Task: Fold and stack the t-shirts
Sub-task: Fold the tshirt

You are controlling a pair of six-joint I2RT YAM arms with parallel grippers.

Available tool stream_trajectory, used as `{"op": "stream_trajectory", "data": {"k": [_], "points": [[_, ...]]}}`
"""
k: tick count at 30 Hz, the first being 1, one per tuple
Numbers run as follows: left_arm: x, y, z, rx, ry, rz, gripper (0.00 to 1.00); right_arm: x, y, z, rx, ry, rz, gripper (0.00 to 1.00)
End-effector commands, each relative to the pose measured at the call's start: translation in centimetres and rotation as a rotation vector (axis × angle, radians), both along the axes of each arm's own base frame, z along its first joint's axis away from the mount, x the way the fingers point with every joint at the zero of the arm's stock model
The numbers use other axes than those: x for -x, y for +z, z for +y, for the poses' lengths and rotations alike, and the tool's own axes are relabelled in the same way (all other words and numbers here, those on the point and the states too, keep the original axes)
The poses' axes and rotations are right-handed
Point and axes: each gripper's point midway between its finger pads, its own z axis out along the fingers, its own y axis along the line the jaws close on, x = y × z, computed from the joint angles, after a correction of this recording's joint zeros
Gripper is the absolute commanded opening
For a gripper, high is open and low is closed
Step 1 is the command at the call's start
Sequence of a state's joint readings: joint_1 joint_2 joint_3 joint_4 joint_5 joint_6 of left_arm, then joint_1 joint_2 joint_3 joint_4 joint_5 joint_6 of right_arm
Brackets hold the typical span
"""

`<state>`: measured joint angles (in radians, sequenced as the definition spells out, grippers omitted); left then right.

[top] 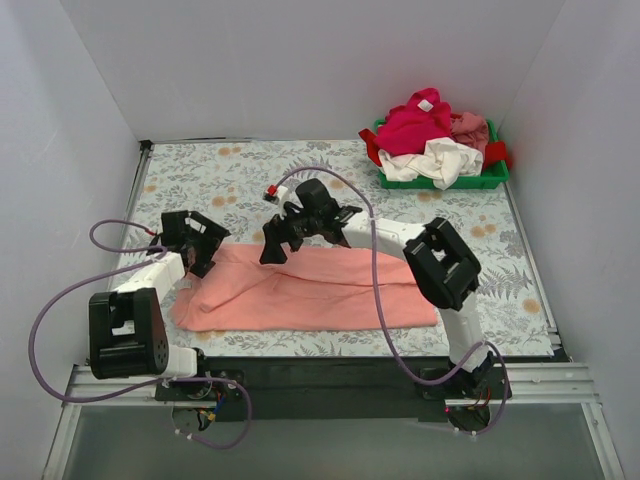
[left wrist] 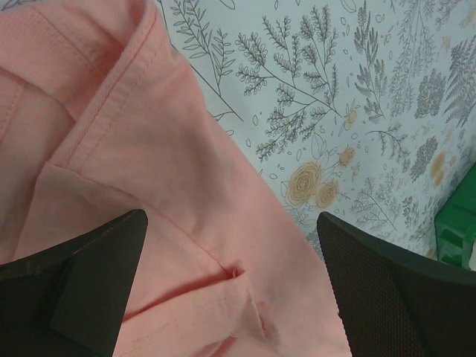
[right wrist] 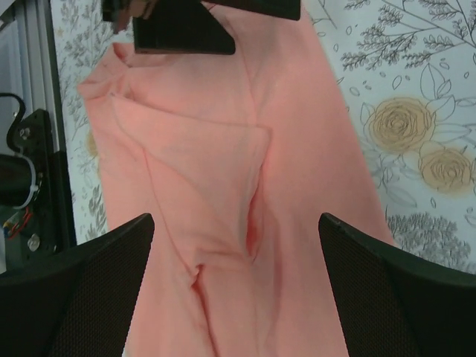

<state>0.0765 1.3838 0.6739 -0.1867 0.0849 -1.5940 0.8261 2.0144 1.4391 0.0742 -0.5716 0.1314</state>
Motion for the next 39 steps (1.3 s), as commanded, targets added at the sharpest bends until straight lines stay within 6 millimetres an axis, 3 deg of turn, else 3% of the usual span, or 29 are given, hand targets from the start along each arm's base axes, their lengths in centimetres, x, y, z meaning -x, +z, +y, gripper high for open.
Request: {"op": "stream_trajectory", "data": {"k": [1, 3, 5, 6, 11, 19, 22, 25, 28, 29, 34, 39], "points": [[-0.9, 1.3, -0.2, 0.026, -0.039, -0.065, 0.98, -0.8, 0.9, 2.8, -0.052, 0.055, 0.014, 0.97], [-0.4, 0.6, 0.2, 0.023, -0.029, -0.048, 0.98, -0.5, -0.6, 3.7, -0.036, 0.072, 0.036, 0.97], [-0.1, 0.5, 0.4, 0.015, -0.031, -0.047, 0.98, -0.2, -0.3, 4.9, -0.051, 0.093, 0.044, 0.96], [0.0, 0.4, 0.5, 0.014, -0.027, -0.044, 0.98, 0.1, -1.3, 5.2, -0.041, 0.100, 0.064, 0.95], [0.4, 0.6, 0.7, 0.007, -0.024, -0.047, 0.98, 0.7, -2.7, 6.7, -0.036, 0.116, 0.108, 0.87], [0.8, 0.9, 1.0, -0.012, -0.019, -0.056, 0.98, 0.7, -5.0, 7.1, 0.009, 0.084, 0.126, 0.86], [0.9, 1.0, 1.2, -0.023, -0.012, -0.059, 0.98, 1.0, -5.1, 7.0, 0.007, 0.094, 0.144, 0.80], [1.0, 0.8, 1.3, -0.025, -0.008, -0.053, 0.98, 1.5, -4.6, 7.3, -0.004, 0.114, 0.140, 0.64], [1.0, 0.6, 1.4, -0.032, -0.003, -0.048, 0.98, 2.0, -4.0, 7.6, -0.012, 0.127, 0.138, 0.43], [1.0, 0.5, 1.5, -0.034, -0.001, -0.046, 0.98, 2.1, -3.8, 7.6, -0.015, 0.130, 0.133, 0.32], [1.1, 0.4, 1.8, -0.049, 0.009, -0.038, 0.98, 2.6, -3.1, 7.4, -0.020, 0.138, 0.131, 0.04], [1.3, 0.4, 2.2, -0.064, 0.022, -0.036, 0.98, 3.9, -2.5, 6.3, -0.020, 0.173, 0.119, 0.01]]}}
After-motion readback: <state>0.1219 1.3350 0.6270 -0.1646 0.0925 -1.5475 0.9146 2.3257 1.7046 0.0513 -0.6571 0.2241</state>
